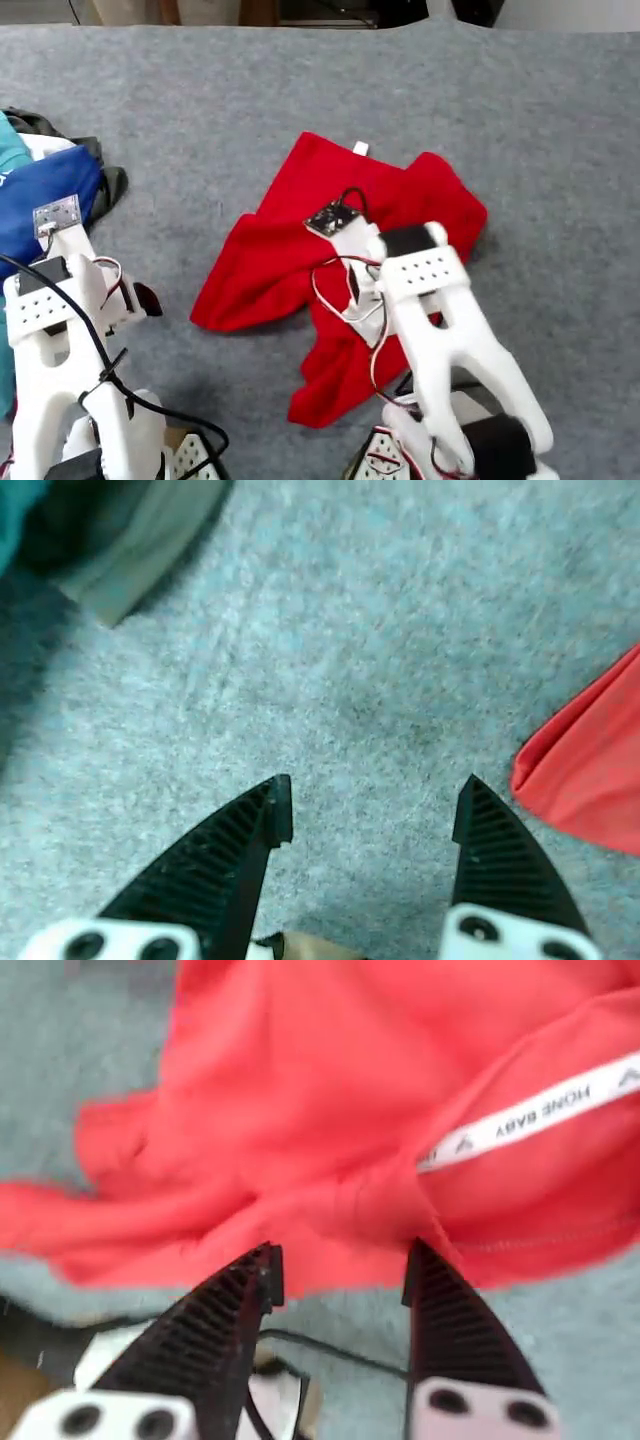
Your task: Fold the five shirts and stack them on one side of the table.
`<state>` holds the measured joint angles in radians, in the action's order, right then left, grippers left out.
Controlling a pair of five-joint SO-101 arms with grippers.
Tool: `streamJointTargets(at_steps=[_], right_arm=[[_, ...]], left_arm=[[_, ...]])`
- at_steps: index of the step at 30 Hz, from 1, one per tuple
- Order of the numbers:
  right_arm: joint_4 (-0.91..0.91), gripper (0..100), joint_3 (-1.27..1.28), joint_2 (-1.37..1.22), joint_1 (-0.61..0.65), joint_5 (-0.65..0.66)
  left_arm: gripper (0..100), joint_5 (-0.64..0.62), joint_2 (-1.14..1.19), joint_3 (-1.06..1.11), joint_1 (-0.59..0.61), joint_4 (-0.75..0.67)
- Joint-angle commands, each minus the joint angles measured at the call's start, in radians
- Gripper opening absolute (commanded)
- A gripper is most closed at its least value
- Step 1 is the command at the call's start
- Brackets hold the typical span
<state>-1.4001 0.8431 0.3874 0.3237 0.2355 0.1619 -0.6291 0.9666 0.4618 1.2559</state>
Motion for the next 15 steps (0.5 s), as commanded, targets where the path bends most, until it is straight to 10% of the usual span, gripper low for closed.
streamJointTargets(at_steps=[1, 7, 15], right_arm=[[0.098, 19.3, 0.012, -0.088, 0.008, -0.021], [0.16, 0.9, -0.012, -0.271, 0.004, -0.021], [0.002, 0.5, -0.291, -0.26, -0.139, -0.003]], left_arm=[[27, 0.006, -0.024, 0.017, 0.003, -0.038], [27, 0.006, -0.024, 0.032, 0.002, -0.038], [27, 0.008, -0.024, 0.04, 0.003, -0.038]])
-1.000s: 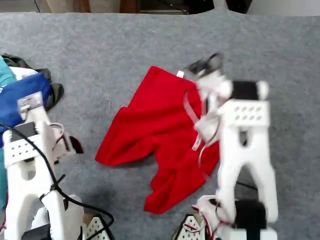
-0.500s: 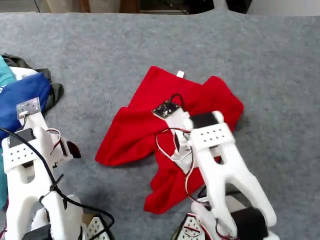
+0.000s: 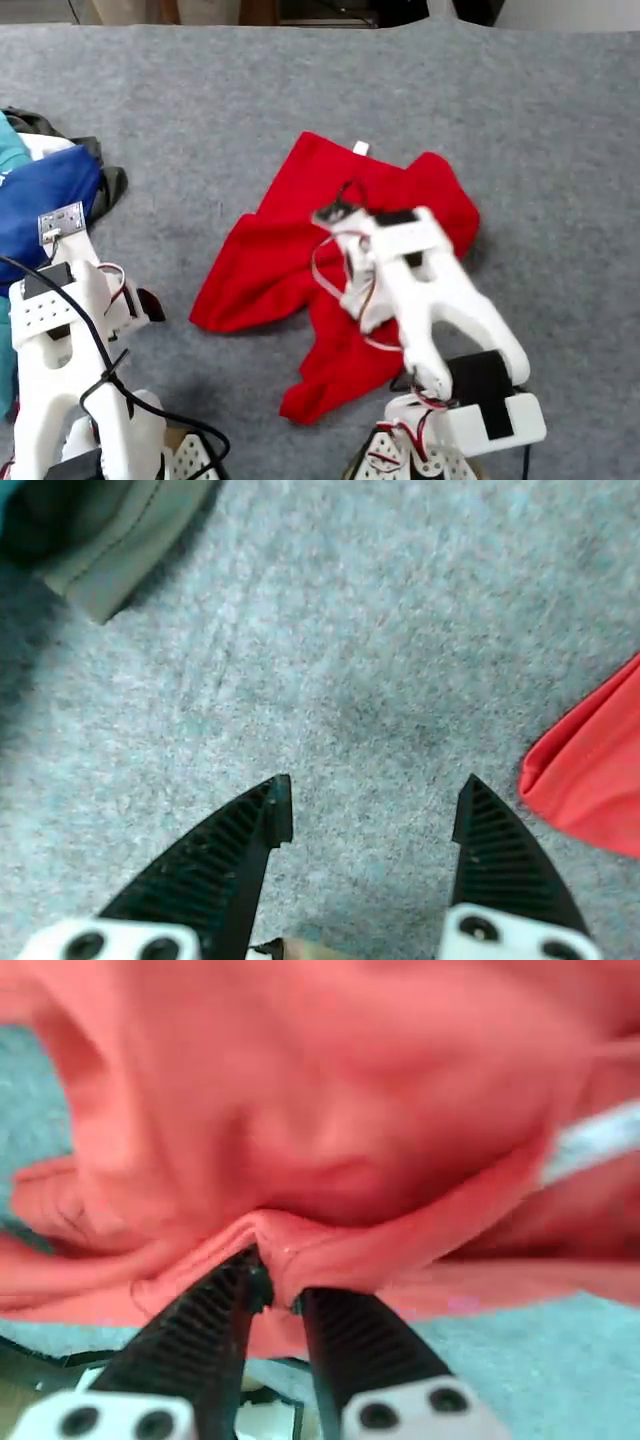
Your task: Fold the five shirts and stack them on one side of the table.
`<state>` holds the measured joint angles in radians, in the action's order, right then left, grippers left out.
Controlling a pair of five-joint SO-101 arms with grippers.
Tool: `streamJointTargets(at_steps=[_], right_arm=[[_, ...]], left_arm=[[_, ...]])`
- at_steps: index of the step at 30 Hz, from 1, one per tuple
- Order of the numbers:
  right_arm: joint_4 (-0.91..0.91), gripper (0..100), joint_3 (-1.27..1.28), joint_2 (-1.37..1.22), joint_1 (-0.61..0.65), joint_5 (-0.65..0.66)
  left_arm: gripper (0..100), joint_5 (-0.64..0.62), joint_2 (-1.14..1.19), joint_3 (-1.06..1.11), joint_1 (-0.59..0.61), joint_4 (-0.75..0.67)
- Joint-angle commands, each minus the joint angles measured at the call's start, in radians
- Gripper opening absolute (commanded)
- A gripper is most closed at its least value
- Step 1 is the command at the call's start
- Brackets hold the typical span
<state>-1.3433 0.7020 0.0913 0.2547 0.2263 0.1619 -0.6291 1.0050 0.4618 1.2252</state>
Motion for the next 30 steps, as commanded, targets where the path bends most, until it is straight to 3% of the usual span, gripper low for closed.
streamJointTargets(at_steps=[1, 9, 23, 30], right_arm=[[-0.072, 0.5, -0.205, 0.041, -0.096, 0.028], [-0.077, 0.8, -0.536, -0.048, -0.254, 0.149], [-0.086, 2.3, -1.075, -0.602, -0.552, 0.169], [-0.17, 40.7, -1.118, -0.633, -0.636, 0.324]], left_arm=[[27, 0.008, -0.024, 0.002, 0.002, -0.005], [27, 0.008, -0.024, 0.002, 0.0, -0.005], [27, 0.008, -0.024, 0.002, 0.002, -0.003], [27, 0.008, -0.024, 0.002, 0.002, -0.005]])
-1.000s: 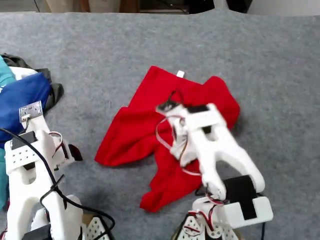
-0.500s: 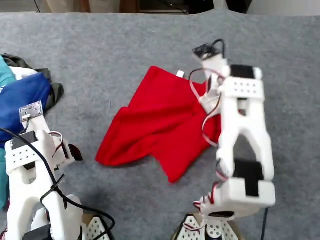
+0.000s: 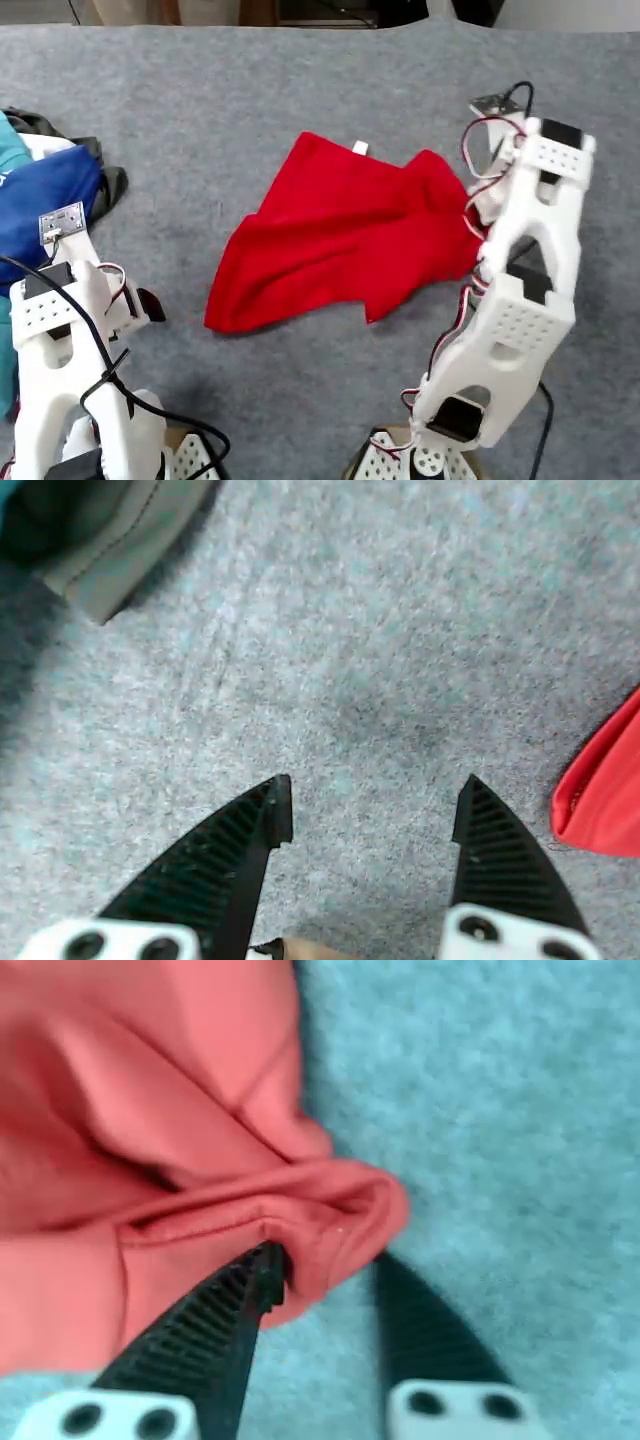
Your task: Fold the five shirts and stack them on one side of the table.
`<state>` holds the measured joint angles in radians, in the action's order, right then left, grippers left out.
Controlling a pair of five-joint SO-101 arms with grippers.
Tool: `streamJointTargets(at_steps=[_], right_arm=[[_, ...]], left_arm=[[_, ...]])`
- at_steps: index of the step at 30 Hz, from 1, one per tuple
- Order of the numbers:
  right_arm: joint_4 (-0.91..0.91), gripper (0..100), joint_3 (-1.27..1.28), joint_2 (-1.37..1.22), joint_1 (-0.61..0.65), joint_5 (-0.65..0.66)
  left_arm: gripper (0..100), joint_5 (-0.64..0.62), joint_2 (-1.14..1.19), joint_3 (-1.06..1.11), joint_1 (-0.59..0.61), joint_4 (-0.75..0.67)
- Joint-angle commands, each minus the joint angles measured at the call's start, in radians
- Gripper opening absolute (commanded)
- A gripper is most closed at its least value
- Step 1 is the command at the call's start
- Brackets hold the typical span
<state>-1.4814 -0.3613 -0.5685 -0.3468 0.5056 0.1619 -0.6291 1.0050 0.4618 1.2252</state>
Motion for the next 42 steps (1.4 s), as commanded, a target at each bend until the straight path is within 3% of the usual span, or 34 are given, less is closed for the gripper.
streamJointTargets(at_steps=[1, 8, 12, 19, 24, 30, 42], right_arm=[[-0.049, 43.2, -0.054, 0.048, -0.036, 0.06], [-0.13, 31.6, -0.048, 0.26, 0.022, 0.068], [-0.176, 24.9, -0.047, 0.332, 0.159, 0.06], [-0.249, 23.1, -0.045, 0.271, 0.489, -0.186], [-0.249, 23.1, -0.054, 0.148, 0.608, -0.307], [-0.252, 23.1, -0.054, 0.042, 0.664, -0.348], [-0.255, 23.1, -0.001, 0.027, 0.659, -0.341]], left_arm=[[27, 0.008, -0.024, 0.002, 0.0, -0.008], [27, 0.008, -0.024, -0.006, 0.0, -0.008], [27, 0.008, -0.024, -0.008, 0.0, -0.005], [27, 0.008, -0.024, -0.003, 0.0, -0.002], [27, 0.008, -0.024, -0.003, 0.002, 0.0], [27, 0.008, -0.024, 0.002, 0.006, 0.002], [27, 0.008, -0.024, 0.0, 0.002, 0.002]])
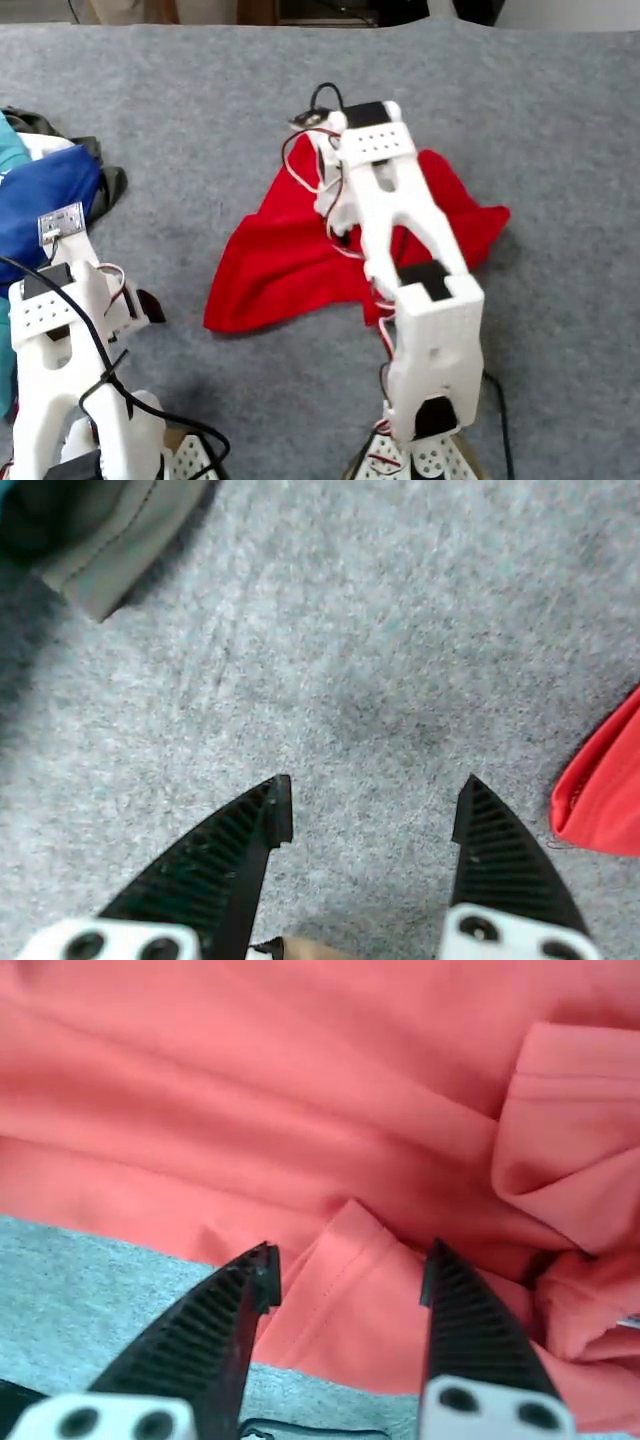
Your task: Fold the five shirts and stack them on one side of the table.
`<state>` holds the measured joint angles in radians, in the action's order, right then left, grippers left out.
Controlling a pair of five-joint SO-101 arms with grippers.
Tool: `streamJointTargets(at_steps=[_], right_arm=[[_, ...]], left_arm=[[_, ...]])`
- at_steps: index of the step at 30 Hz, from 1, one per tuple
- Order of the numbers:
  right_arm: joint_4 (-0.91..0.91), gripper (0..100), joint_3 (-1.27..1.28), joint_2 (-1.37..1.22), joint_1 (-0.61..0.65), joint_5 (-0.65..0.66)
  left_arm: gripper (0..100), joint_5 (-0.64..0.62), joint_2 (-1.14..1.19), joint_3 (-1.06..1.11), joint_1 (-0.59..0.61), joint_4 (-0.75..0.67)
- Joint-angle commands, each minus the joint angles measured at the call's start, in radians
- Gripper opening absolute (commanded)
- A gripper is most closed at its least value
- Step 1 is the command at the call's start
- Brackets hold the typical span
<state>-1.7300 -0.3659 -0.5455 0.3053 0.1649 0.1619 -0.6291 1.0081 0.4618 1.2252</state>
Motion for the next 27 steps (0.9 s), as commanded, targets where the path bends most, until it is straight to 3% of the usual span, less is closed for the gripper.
streamJointTargets(at_steps=[1, 18, 27], right_arm=[[-0.003, 23.1, 0.015, 0.004, 0.007, 0.0], [0.043, 23.1, 0.038, 0.002, -0.096, 0.002], [0.055, 23.1, 0.038, 0.001, -0.064, 0.002]], left_arm=[[27, 0.008, -0.024, -0.003, 0.002, 0.002], [27, 0.008, -0.024, -0.002, 0.002, 0.002], [27, 0.008, -0.024, -0.002, 0.002, 0.002]])
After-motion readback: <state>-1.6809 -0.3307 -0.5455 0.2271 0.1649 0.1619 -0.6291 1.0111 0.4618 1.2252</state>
